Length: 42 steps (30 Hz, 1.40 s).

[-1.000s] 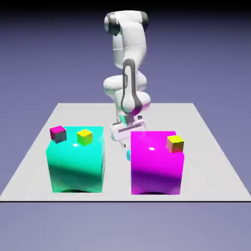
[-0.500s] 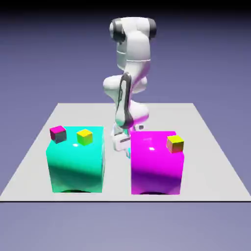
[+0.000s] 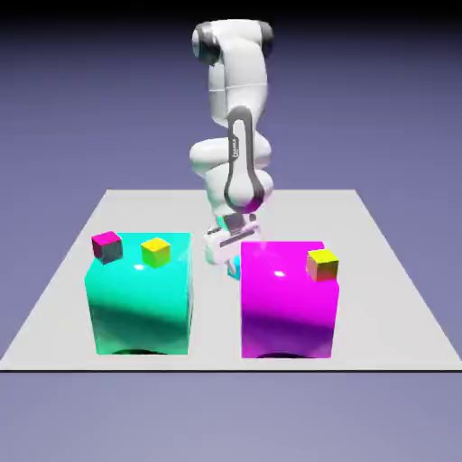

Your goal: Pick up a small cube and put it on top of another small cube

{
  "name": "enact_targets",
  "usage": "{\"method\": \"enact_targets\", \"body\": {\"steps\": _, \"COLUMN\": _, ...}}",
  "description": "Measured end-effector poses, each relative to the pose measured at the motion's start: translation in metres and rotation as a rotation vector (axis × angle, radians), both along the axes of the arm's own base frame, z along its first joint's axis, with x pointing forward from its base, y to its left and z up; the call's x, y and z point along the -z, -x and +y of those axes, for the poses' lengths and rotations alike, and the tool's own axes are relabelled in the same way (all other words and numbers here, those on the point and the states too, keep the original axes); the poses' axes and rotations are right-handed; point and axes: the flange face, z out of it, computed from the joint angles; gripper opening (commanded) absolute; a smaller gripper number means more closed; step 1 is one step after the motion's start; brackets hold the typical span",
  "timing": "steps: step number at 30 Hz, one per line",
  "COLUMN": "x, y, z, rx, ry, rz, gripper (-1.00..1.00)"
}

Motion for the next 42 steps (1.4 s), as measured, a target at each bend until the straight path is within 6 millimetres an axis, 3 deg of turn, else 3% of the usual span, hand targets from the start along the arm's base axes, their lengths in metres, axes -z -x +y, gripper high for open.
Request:
{"method": "enact_targets", "body": {"steps": 9, "x": -0.014, "y": -0.040, "z": -0.038, "rx": -0.346, "ry": 0.107, "rz": -0.102, "gripper": -1.00}}
{"method": "enact_targets", "body": {"steps": 15, "x": -0.107, "y": -0.143, "z": -0.047, "rx": -0.344, "ry": -0.011, "rz": -0.364, "gripper": -1.00}}
{"method": "enact_targets", "body": {"steps": 18, "x": -0.159, "y": -0.175, "z": -0.049, "rx": -0.355, "ry": -0.049, "rz": -0.434, "gripper": -1.00}}
{"method": "enact_targets", "body": {"steps": 22, "x": -0.233, "y": -0.203, "z": -0.053, "rx": -0.375, "ry": -0.071, "rz": -0.492, "gripper": -1.00}}
{"method": "enact_targets", "body": {"steps": 32, "x": -0.264, "y": -0.218, "z": 0.030, "rx": -0.349, "ry": -0.137, "rz": -0.297, "gripper": -1.00}}
{"method": "enact_targets", "body": {"steps": 42, "x": -0.270, "y": -0.217, "z": 0.117, "rx": -0.265, "ry": -0.109, "rz": -0.053, "gripper": -1.00}}
